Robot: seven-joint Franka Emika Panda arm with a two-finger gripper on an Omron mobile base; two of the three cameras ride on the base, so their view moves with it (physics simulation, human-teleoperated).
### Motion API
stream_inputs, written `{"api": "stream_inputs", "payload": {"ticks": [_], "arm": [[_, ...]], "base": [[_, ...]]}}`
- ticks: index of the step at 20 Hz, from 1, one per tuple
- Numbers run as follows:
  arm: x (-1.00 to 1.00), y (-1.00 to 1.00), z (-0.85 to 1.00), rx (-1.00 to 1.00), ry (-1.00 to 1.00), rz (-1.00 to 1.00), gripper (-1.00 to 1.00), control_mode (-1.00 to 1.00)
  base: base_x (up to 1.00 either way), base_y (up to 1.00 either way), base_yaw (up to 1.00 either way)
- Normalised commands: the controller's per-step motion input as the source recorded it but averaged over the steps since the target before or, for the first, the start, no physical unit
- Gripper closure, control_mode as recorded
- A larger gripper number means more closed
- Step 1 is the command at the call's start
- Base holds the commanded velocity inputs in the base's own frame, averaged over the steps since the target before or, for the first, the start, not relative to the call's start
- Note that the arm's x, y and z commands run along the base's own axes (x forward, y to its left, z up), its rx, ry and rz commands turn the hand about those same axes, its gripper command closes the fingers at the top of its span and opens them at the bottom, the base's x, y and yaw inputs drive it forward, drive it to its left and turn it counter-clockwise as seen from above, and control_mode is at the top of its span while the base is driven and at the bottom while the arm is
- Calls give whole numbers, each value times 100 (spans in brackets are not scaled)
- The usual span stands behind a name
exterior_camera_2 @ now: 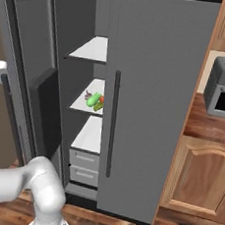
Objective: Take the squash and garlic from the highest rack and move them to the second highest rack where the mango and corn are located, to maximize freezer space. Close the freezer door after rearranging.
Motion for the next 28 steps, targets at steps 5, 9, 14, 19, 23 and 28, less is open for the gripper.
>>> {"api": "stream_inputs", "payload": {"ticks": [5, 9, 14, 19, 23, 28], "arm": [[8, -100, 4, 1, -7, 0, -100, -100], [25, -100, 7, 8, -14, 15, -100, -100], [39, -100, 9, 13, -17, 26, -100, -100], [75, -100, 19, 25, -15, 32, -100, -100], [100, -100, 36, 29, -2, 30, -100, -100], [96, -67, 51, 30, 0, 23, -100, -100]], "base": [[0, 0, 0], [0, 0, 0], [0, 0, 0], [0, 0, 0], [0, 0, 0], [0, 0, 0]]}}
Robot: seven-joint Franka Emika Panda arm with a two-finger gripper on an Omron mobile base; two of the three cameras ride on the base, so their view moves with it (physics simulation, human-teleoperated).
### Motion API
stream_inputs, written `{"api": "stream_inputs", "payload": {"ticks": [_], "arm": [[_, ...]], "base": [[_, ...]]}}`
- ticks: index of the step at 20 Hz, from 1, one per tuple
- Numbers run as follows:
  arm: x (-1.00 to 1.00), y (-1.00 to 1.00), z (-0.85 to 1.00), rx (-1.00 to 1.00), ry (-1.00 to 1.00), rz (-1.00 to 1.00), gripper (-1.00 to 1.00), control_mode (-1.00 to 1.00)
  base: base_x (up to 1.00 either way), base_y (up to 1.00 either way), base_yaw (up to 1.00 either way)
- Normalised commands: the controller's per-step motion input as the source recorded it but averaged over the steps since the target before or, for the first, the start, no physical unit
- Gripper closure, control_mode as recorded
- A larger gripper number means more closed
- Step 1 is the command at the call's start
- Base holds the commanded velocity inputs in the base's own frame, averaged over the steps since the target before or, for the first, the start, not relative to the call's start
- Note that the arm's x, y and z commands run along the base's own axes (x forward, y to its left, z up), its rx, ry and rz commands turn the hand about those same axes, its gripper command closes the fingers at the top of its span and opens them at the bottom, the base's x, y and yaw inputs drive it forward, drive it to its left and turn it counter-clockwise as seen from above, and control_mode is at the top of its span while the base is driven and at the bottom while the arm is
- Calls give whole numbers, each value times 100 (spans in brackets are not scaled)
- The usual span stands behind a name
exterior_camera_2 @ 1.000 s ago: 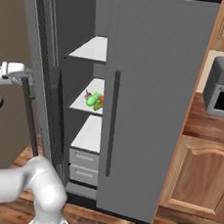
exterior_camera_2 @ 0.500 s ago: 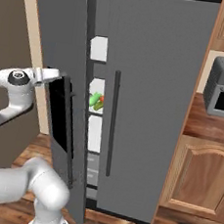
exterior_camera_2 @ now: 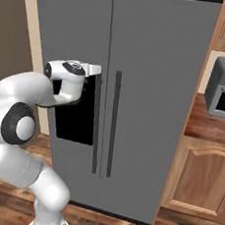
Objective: Take the squash and garlic from the highest rack and move them to the second highest rack where the mango and corn are located, to maximize freezer space. Close the freezer door after rearranging.
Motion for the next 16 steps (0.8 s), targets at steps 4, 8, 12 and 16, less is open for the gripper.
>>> {"api": "stream_inputs", "payload": {"ticks": [4, 8, 12, 16], "arm": [[68, -35, 53, 25, 2, 16, -100, -100], [37, -23, 51, 23, 4, 11, -100, -100], [15, -17, 45, 21, 8, 8, -100, -100], [1, 0, 8, 5, 4, 0, -100, -100]], "base": [[0, 0, 0], [0, 0, 0], [0, 0, 0], [0, 0, 0]]}}
